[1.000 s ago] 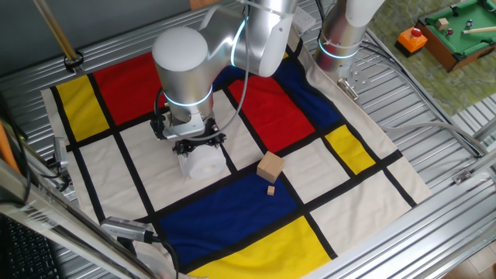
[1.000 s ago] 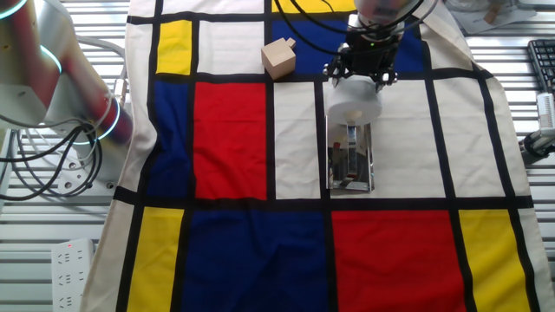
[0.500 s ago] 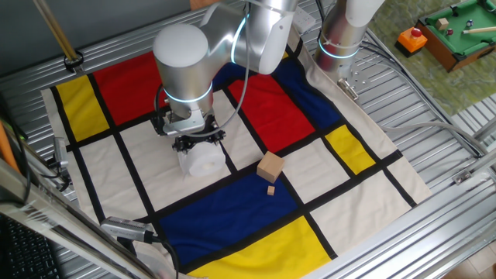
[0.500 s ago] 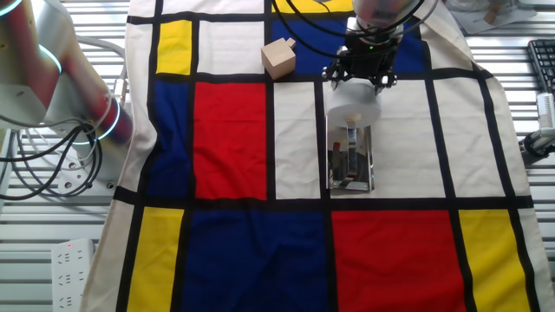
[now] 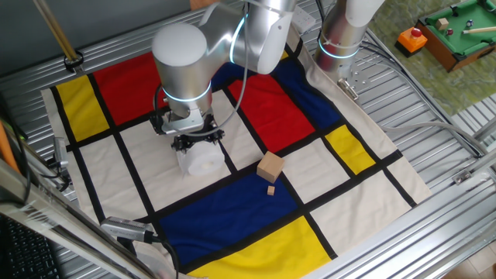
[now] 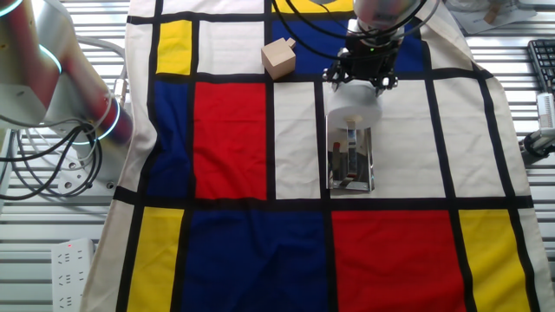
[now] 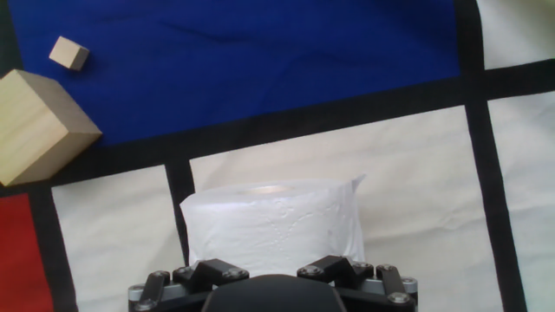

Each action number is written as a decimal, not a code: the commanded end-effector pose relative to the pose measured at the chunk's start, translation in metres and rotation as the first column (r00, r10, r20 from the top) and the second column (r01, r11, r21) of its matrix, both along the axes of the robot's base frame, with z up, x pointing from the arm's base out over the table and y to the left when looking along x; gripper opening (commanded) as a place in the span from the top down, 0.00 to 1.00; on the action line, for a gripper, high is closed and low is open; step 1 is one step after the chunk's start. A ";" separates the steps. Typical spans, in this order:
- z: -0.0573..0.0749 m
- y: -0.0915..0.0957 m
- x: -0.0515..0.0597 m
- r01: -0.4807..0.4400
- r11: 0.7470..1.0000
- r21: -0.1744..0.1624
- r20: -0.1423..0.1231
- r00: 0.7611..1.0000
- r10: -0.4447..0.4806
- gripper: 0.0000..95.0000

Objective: Put the toilet paper on its holder

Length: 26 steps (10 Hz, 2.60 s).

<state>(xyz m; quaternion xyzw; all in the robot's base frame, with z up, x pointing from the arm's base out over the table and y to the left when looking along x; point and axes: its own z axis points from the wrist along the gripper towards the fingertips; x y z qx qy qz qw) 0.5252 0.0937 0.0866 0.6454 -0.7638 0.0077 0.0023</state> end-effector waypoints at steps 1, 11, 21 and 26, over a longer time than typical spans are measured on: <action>0.000 -0.001 0.000 0.002 1.000 0.002 0.001 1.000 -0.002 1.00; 0.002 -0.009 -0.003 -0.001 1.000 0.008 0.000 1.000 0.001 1.00; 0.001 -0.017 -0.008 -0.009 1.000 0.009 0.002 1.000 0.009 1.00; 0.001 -0.022 -0.010 -0.016 1.000 0.008 0.002 1.000 0.016 1.00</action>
